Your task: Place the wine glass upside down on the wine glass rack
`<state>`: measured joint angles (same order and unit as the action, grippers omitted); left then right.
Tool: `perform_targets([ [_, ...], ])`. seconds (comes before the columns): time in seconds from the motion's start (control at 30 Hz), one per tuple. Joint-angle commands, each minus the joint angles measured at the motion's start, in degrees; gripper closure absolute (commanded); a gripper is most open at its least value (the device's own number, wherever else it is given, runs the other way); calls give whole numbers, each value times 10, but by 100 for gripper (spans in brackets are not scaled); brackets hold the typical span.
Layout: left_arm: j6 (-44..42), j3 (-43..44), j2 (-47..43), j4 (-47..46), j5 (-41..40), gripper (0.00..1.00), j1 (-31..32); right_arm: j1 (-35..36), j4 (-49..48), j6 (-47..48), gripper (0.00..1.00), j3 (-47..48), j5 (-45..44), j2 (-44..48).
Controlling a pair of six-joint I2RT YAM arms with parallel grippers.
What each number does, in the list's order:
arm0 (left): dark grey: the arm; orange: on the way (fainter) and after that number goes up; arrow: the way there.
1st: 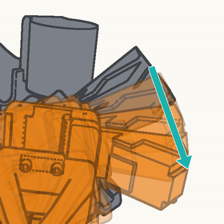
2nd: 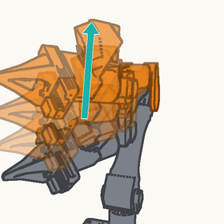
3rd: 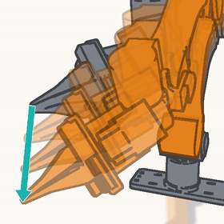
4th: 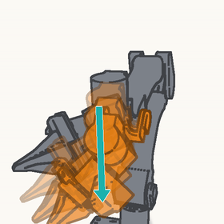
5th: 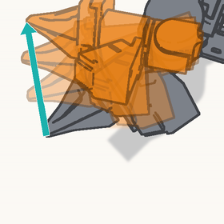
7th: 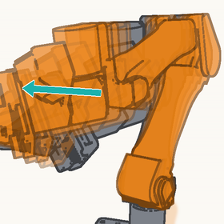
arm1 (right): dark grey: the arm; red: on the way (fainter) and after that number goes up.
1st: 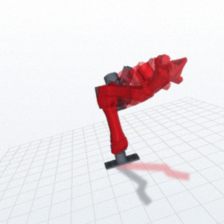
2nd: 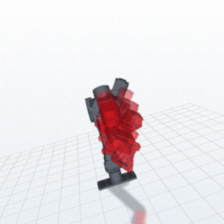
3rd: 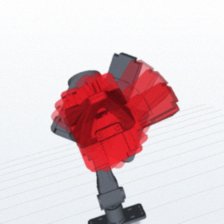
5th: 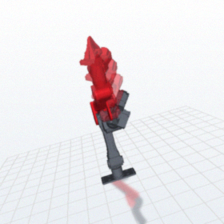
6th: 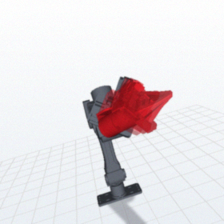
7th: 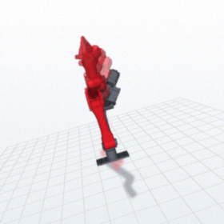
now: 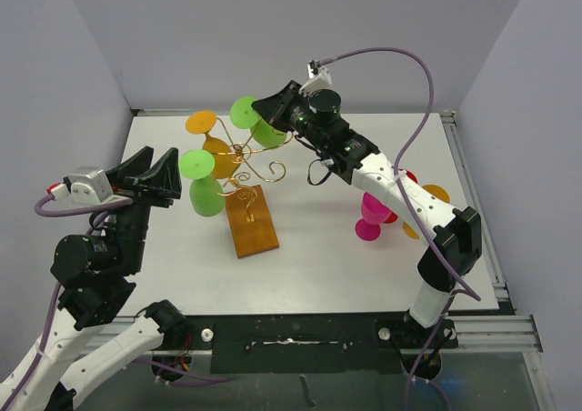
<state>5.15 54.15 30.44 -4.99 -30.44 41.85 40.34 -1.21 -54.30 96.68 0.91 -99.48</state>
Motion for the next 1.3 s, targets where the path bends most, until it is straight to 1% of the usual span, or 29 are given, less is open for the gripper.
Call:
perform_targets([
  [0.0,-1,4,-3,-27,-5,48,-1,2,-32,18,100,1,-37,35],
  [0.13,-3,4,-3,-27,-6,48,-1,1,-42,26,100,-3,-45,37],
  [0.4,-5,7,-1,-27,-6,48,-1,-5,-41,42,100,29,-41,16],
  [0.97,-7,7,1,-27,-9,48,-1,-16,-10,59,97,106,11,-45],
  [1.27,-8,8,0,-25,-10,48,-1,-16,14,69,93,147,27,-78],
])
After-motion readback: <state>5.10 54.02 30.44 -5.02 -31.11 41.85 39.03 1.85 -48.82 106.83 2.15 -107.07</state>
